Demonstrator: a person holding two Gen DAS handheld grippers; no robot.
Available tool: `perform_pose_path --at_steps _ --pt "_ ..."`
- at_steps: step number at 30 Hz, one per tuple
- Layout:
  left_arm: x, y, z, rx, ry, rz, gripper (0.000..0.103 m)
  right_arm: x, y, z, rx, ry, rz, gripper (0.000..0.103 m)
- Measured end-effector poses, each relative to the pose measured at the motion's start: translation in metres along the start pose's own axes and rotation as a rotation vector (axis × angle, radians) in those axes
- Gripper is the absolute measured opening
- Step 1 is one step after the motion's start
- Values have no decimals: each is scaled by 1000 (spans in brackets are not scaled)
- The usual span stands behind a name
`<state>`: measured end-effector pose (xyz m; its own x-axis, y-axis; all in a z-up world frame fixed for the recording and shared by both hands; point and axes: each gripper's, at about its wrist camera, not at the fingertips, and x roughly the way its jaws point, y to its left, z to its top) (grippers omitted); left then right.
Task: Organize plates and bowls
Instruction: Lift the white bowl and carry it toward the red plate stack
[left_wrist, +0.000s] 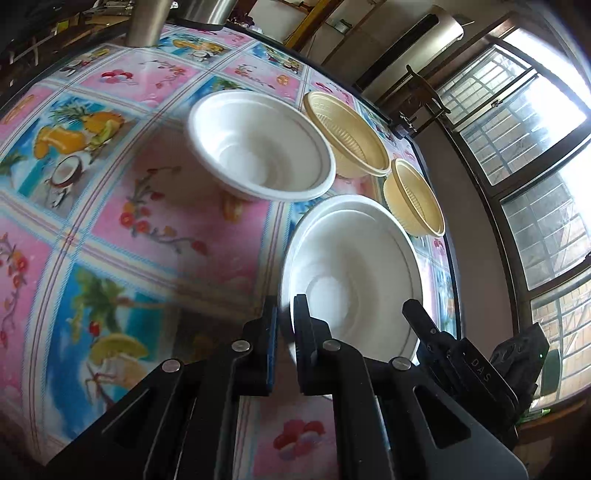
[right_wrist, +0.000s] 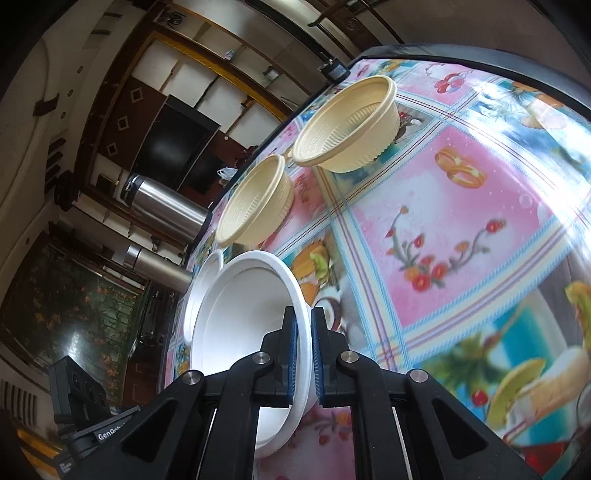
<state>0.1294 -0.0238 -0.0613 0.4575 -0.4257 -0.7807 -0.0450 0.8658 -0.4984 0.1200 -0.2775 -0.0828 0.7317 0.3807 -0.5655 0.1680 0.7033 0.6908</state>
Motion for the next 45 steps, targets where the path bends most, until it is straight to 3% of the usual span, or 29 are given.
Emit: perform_pose_path --at_steps 13,24,32,45 --pt "-45 45 -42 35 1 -11 7 -26 43 -70 -212 -39 -20 8" --pt "-71 59 -68 125 -66 46 8 -37 66 -106 -375 -42 -8 7" --pt "-91 71 -81 153 -103 82 8 -42 76 -126 -373 25 -8 7" --pt "-141 89 -89 148 -190 65 9 -66 123 -145 -439 17 63 7"
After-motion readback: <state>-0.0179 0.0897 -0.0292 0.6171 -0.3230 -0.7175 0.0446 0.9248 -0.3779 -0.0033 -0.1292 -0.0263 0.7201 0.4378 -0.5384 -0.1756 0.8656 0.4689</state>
